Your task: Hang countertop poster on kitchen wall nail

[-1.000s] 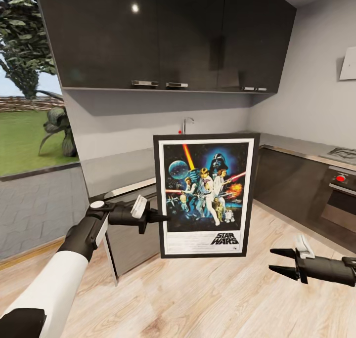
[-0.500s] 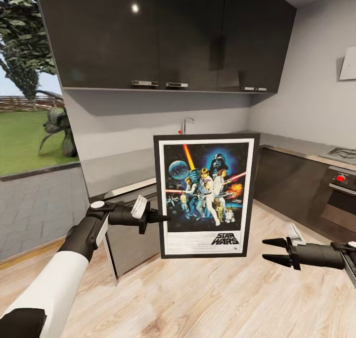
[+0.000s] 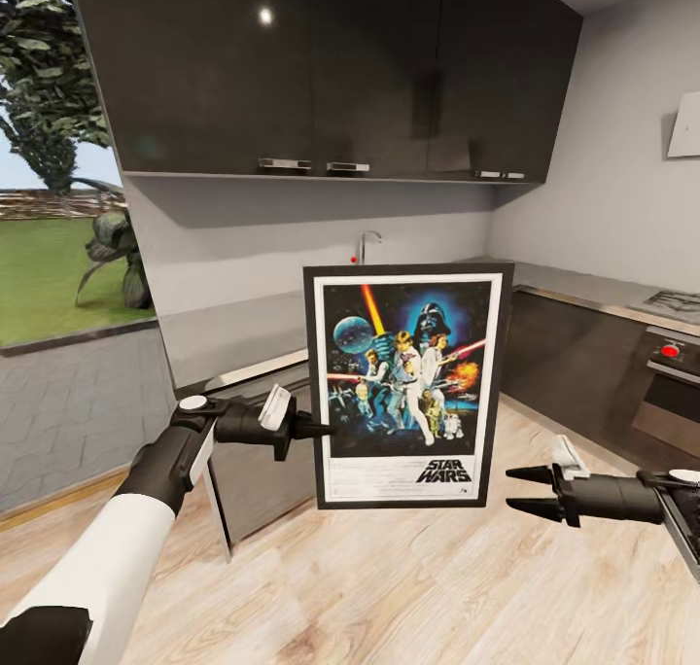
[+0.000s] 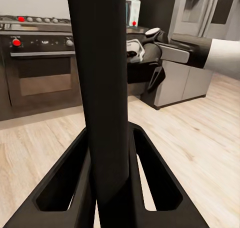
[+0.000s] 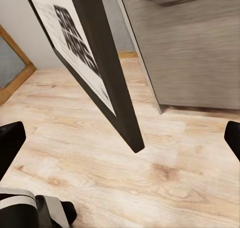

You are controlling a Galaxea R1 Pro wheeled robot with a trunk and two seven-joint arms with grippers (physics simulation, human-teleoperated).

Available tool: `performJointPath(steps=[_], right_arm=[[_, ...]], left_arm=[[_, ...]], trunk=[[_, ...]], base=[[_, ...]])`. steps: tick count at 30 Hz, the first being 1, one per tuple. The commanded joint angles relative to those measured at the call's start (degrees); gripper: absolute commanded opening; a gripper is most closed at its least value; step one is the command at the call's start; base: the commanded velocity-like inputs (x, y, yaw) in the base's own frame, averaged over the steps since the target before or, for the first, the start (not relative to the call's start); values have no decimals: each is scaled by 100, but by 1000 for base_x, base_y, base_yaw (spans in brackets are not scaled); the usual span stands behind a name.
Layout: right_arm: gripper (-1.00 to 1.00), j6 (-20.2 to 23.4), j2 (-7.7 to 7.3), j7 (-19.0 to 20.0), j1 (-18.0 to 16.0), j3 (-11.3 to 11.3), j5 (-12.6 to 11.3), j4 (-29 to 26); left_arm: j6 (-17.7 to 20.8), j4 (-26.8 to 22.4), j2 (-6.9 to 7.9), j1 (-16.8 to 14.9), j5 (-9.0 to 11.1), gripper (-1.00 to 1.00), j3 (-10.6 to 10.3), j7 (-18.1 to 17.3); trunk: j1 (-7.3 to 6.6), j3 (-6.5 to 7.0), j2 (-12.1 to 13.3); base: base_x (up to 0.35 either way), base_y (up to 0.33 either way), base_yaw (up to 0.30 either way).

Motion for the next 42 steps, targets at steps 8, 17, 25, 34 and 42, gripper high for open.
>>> performJointPath(steps=[8, 17, 25, 34, 42], right_arm=[[100, 53, 64, 20, -44, 47, -3, -9], [100, 31, 166, 6, -147, 305, -3, -8], [100, 37, 194, -5, -177, 325, -6, -6], [100, 27, 223, -14, -197, 325, -9, -6], [100, 19, 247, -15, -199, 330, -11, -6]], left_arm=[[42, -3, -1, -4, 8, -100, -25, -14], [42, -3, -3, -4, 14, -100, -29, -14], [43, -3, -4, -4, 14, -100, -29, -14], [45, -3, -4, -4, 14, -100, -30, -14], [43, -3, -4, -4, 13, -100, -27, -14]], trunk=[[0, -6, -4], [0, -6, -4], [0, -6, -4], [0, -6, -4], [0, -6, -4]], base=[[0, 0, 0], [0, 0, 0], [0, 0, 0], [0, 0, 0], [0, 0, 0]])
